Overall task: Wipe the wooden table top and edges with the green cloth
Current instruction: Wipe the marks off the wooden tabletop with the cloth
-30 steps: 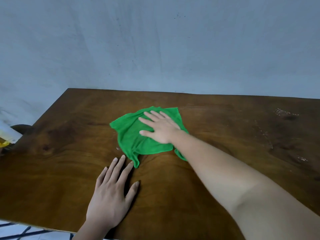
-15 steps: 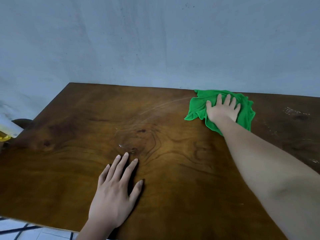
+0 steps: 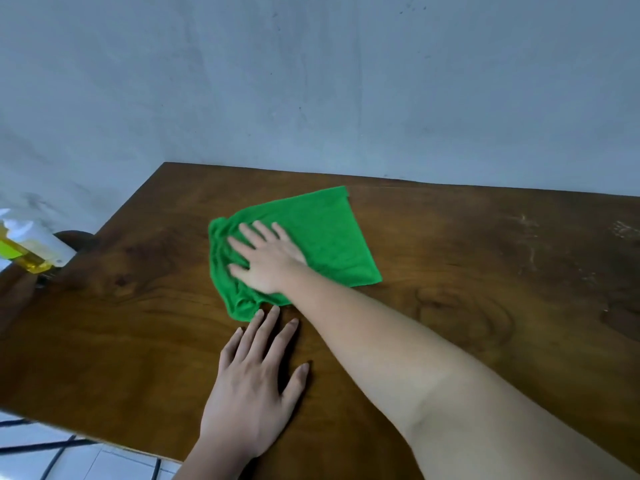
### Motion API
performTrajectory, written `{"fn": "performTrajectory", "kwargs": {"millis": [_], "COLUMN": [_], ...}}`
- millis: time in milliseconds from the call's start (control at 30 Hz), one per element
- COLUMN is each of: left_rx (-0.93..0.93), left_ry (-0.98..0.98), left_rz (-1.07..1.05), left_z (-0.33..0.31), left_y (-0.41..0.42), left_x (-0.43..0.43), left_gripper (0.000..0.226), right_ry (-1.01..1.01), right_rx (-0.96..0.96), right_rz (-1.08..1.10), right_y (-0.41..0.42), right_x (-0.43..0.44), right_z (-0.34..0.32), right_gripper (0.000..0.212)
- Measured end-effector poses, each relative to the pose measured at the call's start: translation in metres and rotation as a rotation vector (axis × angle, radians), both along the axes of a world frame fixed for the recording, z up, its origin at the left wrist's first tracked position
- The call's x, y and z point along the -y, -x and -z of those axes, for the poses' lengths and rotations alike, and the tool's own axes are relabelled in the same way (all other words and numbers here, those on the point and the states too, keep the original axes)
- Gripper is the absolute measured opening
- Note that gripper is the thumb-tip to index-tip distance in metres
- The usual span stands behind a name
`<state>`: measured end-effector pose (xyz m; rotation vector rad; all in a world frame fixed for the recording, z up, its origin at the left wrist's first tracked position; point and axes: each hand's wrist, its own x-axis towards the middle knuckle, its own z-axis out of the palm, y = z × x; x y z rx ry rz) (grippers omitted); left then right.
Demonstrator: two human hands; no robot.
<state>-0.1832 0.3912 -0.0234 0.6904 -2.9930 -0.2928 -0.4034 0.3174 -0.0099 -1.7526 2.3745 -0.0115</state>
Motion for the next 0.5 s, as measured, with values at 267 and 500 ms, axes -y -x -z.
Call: {"fn": "performTrajectory", "kwargs": {"millis": [267,500], "left_rx": [-0.014,-0.002], "left_ry": [0.017,0.014], "left_rz": [-0.002,-0.008], "left_z": [0.001,0.001], "left_y": [0.001,0.0], "left_x": [-0.001,0.0], "left_gripper": [0.072,0.073], "right_ry": [0.029,0.048], "right_rx": [0.026,0.002], "right_rz": [-0.006,0.454], "right_y": [0.087,0.212], "right_x": [-0.041,-0.15], "right_z": [-0.005,-0.006], "right_gripper": [0.084,0.085]}}
